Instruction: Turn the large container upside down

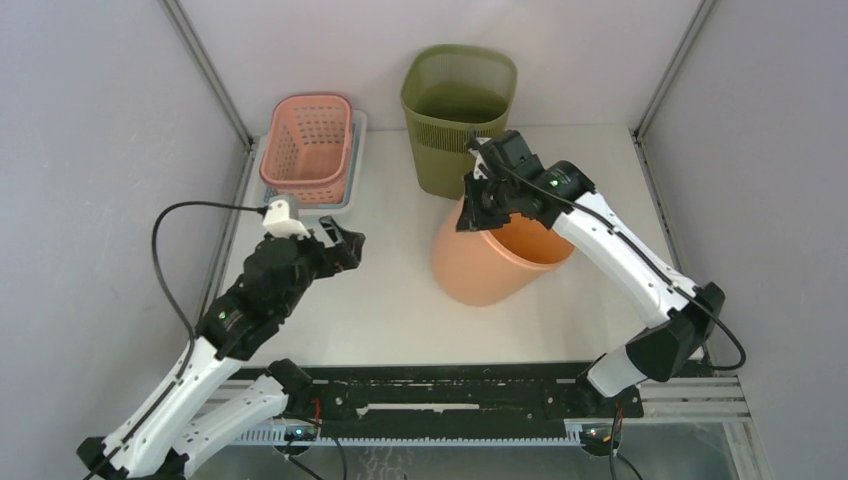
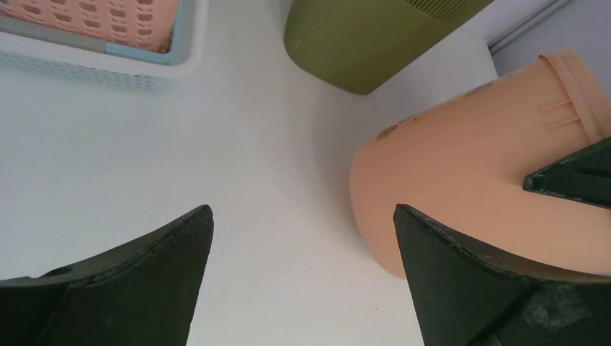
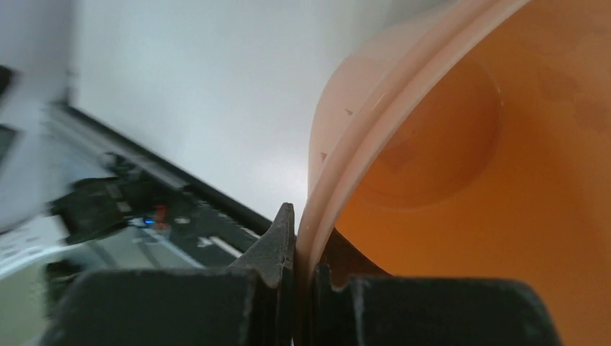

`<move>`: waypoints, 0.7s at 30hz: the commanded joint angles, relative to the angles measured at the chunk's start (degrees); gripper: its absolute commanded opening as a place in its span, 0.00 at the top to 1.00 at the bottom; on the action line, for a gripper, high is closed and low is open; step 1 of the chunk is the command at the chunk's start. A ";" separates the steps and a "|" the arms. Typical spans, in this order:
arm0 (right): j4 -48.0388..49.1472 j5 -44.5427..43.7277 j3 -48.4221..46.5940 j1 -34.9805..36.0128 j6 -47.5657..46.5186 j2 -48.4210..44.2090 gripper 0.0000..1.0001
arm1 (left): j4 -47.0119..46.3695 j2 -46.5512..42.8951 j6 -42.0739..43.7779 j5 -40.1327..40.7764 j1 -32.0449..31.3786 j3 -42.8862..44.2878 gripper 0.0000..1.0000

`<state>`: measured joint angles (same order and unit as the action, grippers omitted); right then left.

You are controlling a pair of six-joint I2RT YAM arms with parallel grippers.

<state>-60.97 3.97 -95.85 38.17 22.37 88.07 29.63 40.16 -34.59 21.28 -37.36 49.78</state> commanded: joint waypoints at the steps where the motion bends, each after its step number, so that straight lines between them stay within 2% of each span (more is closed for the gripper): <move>1: 16.87 17.10 3.85 -3.19 6.84 -7.53 1.00 | 4.40 -2.92 -0.23 2.54 0.10 1.64 0.00; 7: 44.15 29.61 26.80 -9.49 19.69 -16.07 1.00 | 5.86 -4.62 -0.04 3.53 0.27 1.18 0.00; 10: 65.16 35.51 38.56 -11.43 29.43 -17.90 1.00 | 4.93 -3.92 -0.04 2.72 0.27 0.53 0.00; 12: 74.99 38.53 41.78 -11.35 34.76 -16.38 1.00 | 4.83 -3.02 -0.19 2.45 0.25 0.63 0.00; 14: 79.86 39.41 43.20 -11.04 36.85 -14.79 1.00 | 4.62 -2.53 -0.22 2.56 0.27 0.55 0.00; 19: 83.14 39.49 46.36 -11.53 37.98 -11.26 1.00 | 4.34 -2.55 -0.26 3.06 0.27 -0.25 0.00; 21: 88.24 40.57 48.79 -12.04 40.33 -9.46 1.00 | 4.30 -2.56 -0.29 3.02 0.27 -0.46 0.00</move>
<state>14.00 41.43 -49.87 26.70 57.32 76.42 35.29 37.82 -34.57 23.75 -37.32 49.82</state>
